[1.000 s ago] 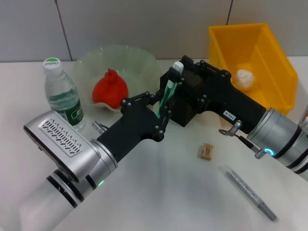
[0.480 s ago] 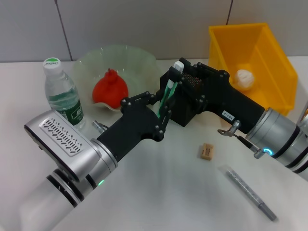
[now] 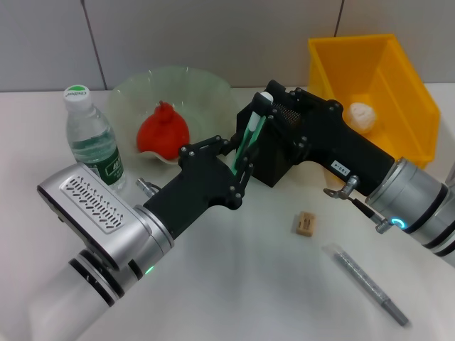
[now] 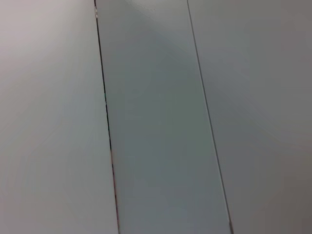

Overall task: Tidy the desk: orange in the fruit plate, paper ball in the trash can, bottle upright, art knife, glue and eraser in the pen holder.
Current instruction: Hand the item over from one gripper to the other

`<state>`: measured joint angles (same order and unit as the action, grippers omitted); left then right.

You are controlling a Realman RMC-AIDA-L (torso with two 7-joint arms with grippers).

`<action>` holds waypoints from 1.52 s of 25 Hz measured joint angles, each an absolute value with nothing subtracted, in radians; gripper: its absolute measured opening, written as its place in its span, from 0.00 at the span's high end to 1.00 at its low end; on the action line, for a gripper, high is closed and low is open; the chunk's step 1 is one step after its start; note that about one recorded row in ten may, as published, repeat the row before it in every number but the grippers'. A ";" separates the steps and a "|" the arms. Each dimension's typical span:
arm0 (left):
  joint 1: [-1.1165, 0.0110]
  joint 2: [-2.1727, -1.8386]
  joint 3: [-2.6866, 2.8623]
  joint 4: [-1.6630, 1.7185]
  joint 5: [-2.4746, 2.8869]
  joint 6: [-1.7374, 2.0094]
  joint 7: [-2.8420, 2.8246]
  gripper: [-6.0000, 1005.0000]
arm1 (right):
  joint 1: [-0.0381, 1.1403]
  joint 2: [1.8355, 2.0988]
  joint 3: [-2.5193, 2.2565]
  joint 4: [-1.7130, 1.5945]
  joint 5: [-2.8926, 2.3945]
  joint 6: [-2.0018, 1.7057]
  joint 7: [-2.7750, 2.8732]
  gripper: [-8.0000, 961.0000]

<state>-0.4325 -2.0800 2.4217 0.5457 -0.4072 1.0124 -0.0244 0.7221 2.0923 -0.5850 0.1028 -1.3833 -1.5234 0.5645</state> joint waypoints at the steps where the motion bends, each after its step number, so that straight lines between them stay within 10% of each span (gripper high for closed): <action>1: -0.433 -2.080 2.422 0.546 -0.407 1.012 -0.024 0.80 | 0.722 2.092 -0.584 0.103 -1.383 -1.522 0.564 0.67; 35: -0.453 -2.080 2.423 0.545 -0.399 0.991 -0.026 0.78 | 0.716 2.092 -0.574 0.113 -1.382 -1.523 0.564 0.86; 38: -0.453 -2.080 2.421 0.545 -0.400 0.991 -0.030 0.52 | 0.716 2.092 -0.574 0.112 -1.382 -1.523 0.564 0.86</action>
<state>-0.4527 -2.0801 2.4205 0.5447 -0.3996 0.9908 -0.0296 0.7160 2.0923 -0.5737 0.1121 -1.3820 -1.5229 0.5636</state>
